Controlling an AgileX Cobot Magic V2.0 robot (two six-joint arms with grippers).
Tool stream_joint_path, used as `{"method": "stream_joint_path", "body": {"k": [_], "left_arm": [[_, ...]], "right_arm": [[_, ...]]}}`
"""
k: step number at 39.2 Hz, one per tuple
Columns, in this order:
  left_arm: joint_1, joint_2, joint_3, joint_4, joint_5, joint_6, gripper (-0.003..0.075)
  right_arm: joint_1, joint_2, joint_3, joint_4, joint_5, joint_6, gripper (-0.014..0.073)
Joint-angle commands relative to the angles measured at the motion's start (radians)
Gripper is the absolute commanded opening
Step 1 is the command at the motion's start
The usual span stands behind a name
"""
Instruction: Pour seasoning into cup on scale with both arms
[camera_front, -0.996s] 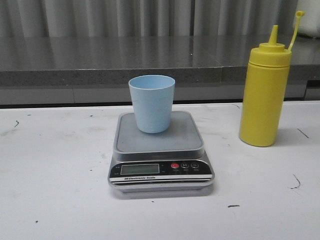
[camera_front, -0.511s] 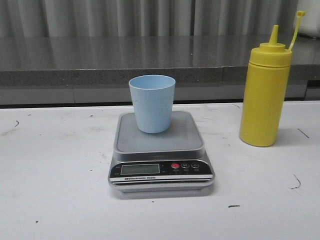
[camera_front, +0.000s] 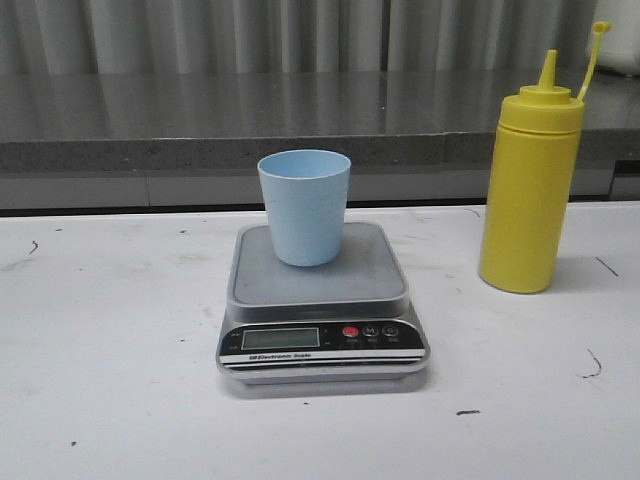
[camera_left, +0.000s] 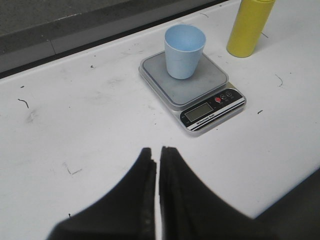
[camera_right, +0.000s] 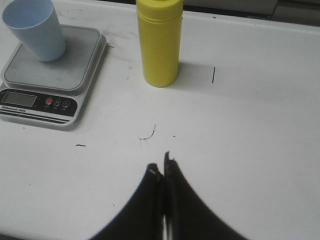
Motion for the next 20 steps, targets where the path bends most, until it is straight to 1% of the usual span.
{"method": "stream_joint_path", "body": {"k": [1,20], "left_arm": [[0.0,0.008,-0.026,-0.004,-0.074,-0.004,-0.002],[-0.004,0.003,-0.016,-0.008,-0.084,-0.004,-0.002]], "right_arm": [[0.002,0.006,-0.031,-0.024,-0.06,-0.009,-0.0123],[0.002,0.006,-0.031,-0.023,-0.043,-0.009,-0.0123]]}}
